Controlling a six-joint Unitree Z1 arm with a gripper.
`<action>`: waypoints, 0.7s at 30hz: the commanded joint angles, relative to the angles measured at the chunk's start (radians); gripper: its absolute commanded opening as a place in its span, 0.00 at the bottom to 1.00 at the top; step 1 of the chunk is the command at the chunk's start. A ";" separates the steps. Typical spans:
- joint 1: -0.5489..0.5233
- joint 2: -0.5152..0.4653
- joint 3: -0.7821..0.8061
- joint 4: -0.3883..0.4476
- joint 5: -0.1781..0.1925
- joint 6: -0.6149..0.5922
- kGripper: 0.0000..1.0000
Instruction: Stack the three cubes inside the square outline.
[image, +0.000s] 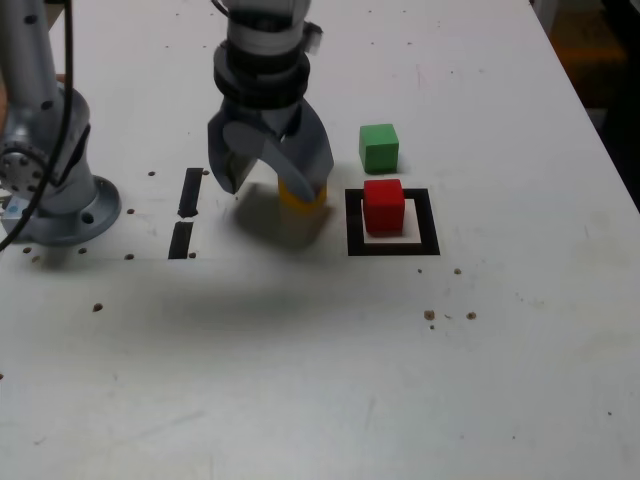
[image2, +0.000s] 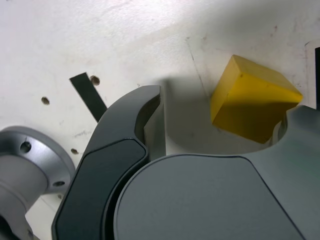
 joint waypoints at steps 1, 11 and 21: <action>0.001 0.002 0.008 -0.016 0.000 0.014 0.83; 0.025 0.017 0.006 -0.049 0.033 0.045 0.76; 0.038 0.035 -0.009 -0.131 0.025 0.041 0.38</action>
